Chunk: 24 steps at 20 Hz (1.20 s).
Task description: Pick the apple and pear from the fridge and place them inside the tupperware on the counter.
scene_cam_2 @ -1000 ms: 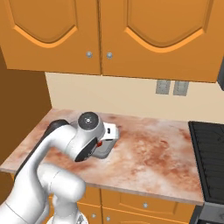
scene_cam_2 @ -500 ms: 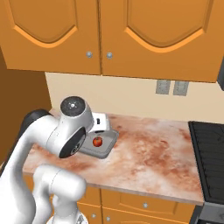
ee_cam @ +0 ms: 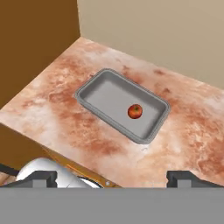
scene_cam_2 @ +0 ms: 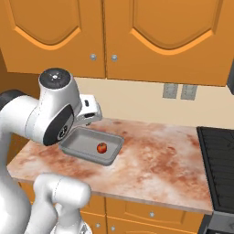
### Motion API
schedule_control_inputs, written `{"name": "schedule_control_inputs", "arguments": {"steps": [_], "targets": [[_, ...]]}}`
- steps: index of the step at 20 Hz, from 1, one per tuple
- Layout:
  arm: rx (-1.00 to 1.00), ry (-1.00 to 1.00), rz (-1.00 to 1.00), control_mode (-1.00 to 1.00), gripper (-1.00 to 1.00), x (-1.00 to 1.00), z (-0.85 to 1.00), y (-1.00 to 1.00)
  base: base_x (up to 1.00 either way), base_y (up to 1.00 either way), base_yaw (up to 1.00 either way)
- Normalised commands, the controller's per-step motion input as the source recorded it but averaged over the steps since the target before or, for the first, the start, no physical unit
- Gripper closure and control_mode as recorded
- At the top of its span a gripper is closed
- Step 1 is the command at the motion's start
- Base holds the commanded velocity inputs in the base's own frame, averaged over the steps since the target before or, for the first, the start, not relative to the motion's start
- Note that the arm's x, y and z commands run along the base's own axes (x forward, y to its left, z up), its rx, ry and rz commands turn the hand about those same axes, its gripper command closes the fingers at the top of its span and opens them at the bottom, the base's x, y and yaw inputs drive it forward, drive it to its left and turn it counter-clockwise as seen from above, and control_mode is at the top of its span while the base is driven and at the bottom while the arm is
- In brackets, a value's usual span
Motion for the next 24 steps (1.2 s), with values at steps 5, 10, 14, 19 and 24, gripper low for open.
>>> {"name": "schedule_control_inputs", "arguments": {"steps": [5, 10, 14, 19, 24], "targets": [[-0.03, 0.00, 0.10, 1.00, -1.00, -0.32, -0.01, 0.15, -0.56, 0.27, 0.15], [0.00, 0.00, 0.00, 1.00, -1.00, 0.00, 0.00, 0.00, -1.00, 0.32, 0.25], [0.00, 0.00, 0.00, 1.00, -1.00, 0.00, 0.00, 0.00, -1.00, 0.18, 0.18], [0.00, 0.00, 0.00, 1.00, -1.00, 0.00, 0.00, 0.00, -1.00, 0.11, 0.09], [0.00, 0.00, 0.00, 1.00, -1.00, 0.00, 0.00, 0.00, -1.00, 0.19, 0.07]]}}
